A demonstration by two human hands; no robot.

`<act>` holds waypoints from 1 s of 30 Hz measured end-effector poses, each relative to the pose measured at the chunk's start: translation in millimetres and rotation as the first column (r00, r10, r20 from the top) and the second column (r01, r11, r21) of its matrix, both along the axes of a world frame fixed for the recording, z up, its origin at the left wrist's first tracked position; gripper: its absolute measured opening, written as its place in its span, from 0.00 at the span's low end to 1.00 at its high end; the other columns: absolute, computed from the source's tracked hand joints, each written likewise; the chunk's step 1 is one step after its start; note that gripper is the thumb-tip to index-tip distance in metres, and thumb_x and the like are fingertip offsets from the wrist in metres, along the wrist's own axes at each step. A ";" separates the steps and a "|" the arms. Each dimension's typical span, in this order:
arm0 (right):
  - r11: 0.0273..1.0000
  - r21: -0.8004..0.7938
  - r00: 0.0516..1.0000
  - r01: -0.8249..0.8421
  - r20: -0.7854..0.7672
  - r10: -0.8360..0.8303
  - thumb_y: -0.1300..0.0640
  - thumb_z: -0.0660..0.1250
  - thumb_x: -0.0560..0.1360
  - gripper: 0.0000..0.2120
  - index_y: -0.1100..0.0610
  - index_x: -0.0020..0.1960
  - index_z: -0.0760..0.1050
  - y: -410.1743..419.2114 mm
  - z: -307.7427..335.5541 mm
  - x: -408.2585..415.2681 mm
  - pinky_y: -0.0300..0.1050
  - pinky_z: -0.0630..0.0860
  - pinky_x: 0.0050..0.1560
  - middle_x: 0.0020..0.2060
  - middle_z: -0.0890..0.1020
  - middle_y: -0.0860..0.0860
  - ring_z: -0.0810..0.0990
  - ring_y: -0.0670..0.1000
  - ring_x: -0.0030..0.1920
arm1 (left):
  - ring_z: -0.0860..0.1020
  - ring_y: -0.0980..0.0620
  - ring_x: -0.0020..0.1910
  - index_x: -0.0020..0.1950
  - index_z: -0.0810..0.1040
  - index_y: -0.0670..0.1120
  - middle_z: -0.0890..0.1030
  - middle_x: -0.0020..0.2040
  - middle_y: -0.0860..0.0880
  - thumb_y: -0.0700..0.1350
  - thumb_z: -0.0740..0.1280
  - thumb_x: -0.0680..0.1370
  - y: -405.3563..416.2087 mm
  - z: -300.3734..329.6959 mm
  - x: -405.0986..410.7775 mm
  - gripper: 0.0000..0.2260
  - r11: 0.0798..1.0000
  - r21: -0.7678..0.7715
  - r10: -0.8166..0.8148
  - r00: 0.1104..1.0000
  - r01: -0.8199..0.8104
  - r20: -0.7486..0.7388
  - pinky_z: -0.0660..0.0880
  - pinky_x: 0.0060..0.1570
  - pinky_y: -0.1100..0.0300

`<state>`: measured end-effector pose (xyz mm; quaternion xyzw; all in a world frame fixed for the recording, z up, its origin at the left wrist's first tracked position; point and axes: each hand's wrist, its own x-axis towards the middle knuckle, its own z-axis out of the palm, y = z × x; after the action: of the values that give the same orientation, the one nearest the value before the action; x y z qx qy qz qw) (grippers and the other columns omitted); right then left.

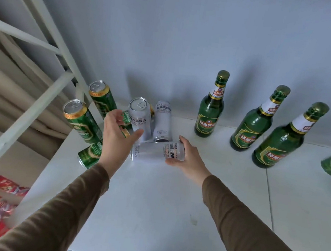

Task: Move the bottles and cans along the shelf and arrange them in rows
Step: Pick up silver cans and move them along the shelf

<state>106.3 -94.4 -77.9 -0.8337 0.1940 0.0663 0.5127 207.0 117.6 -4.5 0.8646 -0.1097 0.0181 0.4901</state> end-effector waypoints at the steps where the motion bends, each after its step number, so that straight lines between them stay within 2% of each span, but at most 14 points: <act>1: 1.000 0.005 1.000 0.006 -0.021 -0.006 0.44 0.80 0.67 0.50 0.50 0.81 0.55 -0.3 -1.4 2.6 0.46 0.66 0.69 0.68 0.68 0.57 0.68 0.55 0.70 | 0.72 0.50 0.61 0.72 0.64 0.47 0.71 0.64 0.48 0.50 0.78 0.71 -2.0 0.2 9.4 0.35 1.000 0.013 -0.015 1.000 0.015 -0.017 0.72 0.63 0.54; 4: 0.999 0.008 0.998 0.038 -0.049 -0.038 0.39 0.81 0.61 0.52 0.48 0.78 0.60 -1.6 -4.8 7.5 0.52 0.71 0.70 0.65 0.71 0.56 0.73 0.56 0.66 | 0.71 0.52 0.66 0.76 0.61 0.48 0.71 0.68 0.50 0.52 0.80 0.70 -9.6 -3.0 35.2 0.41 0.994 0.022 -0.106 0.990 0.109 -0.093 0.70 0.68 0.51; 6: 0.998 0.031 0.999 0.048 -0.026 -0.047 0.36 0.80 0.55 0.49 0.49 0.72 0.67 -4.0 -7.4 6.5 0.55 0.77 0.64 0.61 0.77 0.53 0.78 0.54 0.61 | 0.74 0.54 0.65 0.74 0.64 0.50 0.74 0.68 0.52 0.53 0.81 0.68 -14.2 -6.0 47.3 0.40 0.984 -0.017 -0.178 0.976 0.178 -0.128 0.73 0.67 0.50; 7: 0.997 0.045 0.998 0.056 -0.014 -0.055 0.38 0.81 0.55 0.46 0.50 0.68 0.69 -3.7 -5.9 3.7 0.54 0.79 0.60 0.59 0.79 0.52 0.80 0.53 0.58 | 0.77 0.55 0.62 0.71 0.67 0.51 0.77 0.65 0.53 0.52 0.81 0.67 -16.6 -6.9 51.3 0.37 0.979 -0.032 -0.206 0.970 0.203 -0.131 0.74 0.64 0.51; 9: 0.991 0.089 0.995 0.103 -0.001 -0.103 0.49 0.83 0.61 0.37 0.53 0.65 0.70 1.8 4.3 -4.8 0.47 0.80 0.55 0.56 0.80 0.51 0.81 0.51 0.57 | 0.79 0.59 0.56 0.66 0.71 0.51 0.80 0.59 0.55 0.49 0.81 0.68 -20.7 -7.0 54.4 0.31 0.973 -0.054 -0.230 0.965 0.225 -0.126 0.76 0.58 0.56; 11: 0.975 0.166 0.988 0.147 0.012 -0.151 0.60 0.82 0.67 0.31 0.56 0.64 0.70 5.4 11.5 -14.1 0.38 0.79 0.49 0.55 0.80 0.51 0.81 0.48 0.54 | 0.78 0.65 0.50 0.64 0.73 0.49 0.81 0.55 0.56 0.48 0.81 0.69 -23.0 -6.9 55.3 0.27 0.972 -0.071 -0.231 0.966 0.225 -0.113 0.75 0.51 0.61; 12: 0.967 0.193 0.984 0.169 0.026 -0.177 0.63 0.81 0.68 0.30 0.56 0.65 0.69 7.4 15.4 -18.8 0.37 0.79 0.48 0.55 0.80 0.51 0.81 0.47 0.54 | 0.78 0.67 0.48 0.63 0.74 0.48 0.81 0.53 0.57 0.48 0.81 0.69 -22.7 -7.4 55.5 0.27 0.972 -0.078 -0.230 0.968 0.222 -0.104 0.74 0.48 0.64; 14: 0.949 0.233 0.969 0.213 0.071 -0.235 0.63 0.80 0.69 0.30 0.55 0.66 0.69 12.4 27.0 -28.4 0.38 0.80 0.50 0.57 0.79 0.52 0.81 0.49 0.55 | 0.78 0.68 0.46 0.61 0.74 0.49 0.81 0.51 0.59 0.49 0.81 0.69 -20.3 -7.3 54.7 0.26 0.972 -0.097 -0.226 0.969 0.216 -0.100 0.73 0.45 0.67; 18: 0.933 0.259 0.941 0.251 0.160 -0.298 0.63 0.78 0.71 0.30 0.54 0.68 0.69 16.1 47.0 -49.7 0.41 0.80 0.57 0.59 0.79 0.54 0.80 0.49 0.58 | 0.81 0.60 0.46 0.59 0.75 0.50 0.83 0.49 0.57 0.49 0.80 0.69 -16.3 0.2 45.5 0.23 0.967 -0.133 -0.225 0.972 0.216 -0.060 0.76 0.46 0.60; 21: 0.931 0.232 0.922 0.281 0.205 -0.329 0.59 0.78 0.72 0.30 0.49 0.69 0.69 15.6 59.1 -68.9 0.46 0.78 0.63 0.63 0.76 0.53 0.78 0.50 0.63 | 0.80 0.60 0.43 0.56 0.75 0.52 0.82 0.47 0.58 0.49 0.80 0.68 -20.4 12.4 31.3 0.21 0.949 -0.162 -0.278 0.960 0.271 -0.021 0.74 0.44 0.61; 25: 0.909 0.221 0.879 0.353 0.255 -0.403 0.59 0.76 0.74 0.30 0.49 0.72 0.68 10.9 76.3 -100.4 0.45 0.78 0.63 0.65 0.74 0.52 0.75 0.49 0.65 | 0.81 0.52 0.46 0.55 0.75 0.51 0.83 0.49 0.53 0.50 0.80 0.68 -32.1 25.5 4.4 0.21 0.905 -0.196 -0.382 0.924 0.376 0.008 0.77 0.46 0.56; 27: 0.896 0.220 0.857 0.386 0.275 -0.436 0.59 0.76 0.74 0.31 0.50 0.73 0.67 5.1 83.6 -119.6 0.46 0.77 0.65 0.67 0.73 0.52 0.75 0.50 0.66 | 0.81 0.54 0.47 0.56 0.75 0.51 0.82 0.50 0.54 0.49 0.81 0.68 -40.9 30.1 -12.4 0.22 0.877 -0.227 -0.435 0.900 0.423 -0.002 0.77 0.47 0.57; 30: 0.874 0.207 0.816 0.440 0.315 -0.485 0.61 0.75 0.74 0.31 0.51 0.74 0.68 -3.5 94.6 -150.0 0.42 0.77 0.64 0.67 0.74 0.52 0.75 0.48 0.66 | 0.81 0.56 0.48 0.59 0.76 0.51 0.83 0.51 0.55 0.47 0.81 0.69 -58.0 34.4 -42.6 0.22 0.825 -0.258 -0.524 0.852 0.502 -0.016 0.76 0.48 0.61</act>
<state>-43.7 -97.9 16.7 -0.7257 0.2900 -0.2007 0.5907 164.4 59.7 29.9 0.7360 -0.3136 -0.1384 0.5837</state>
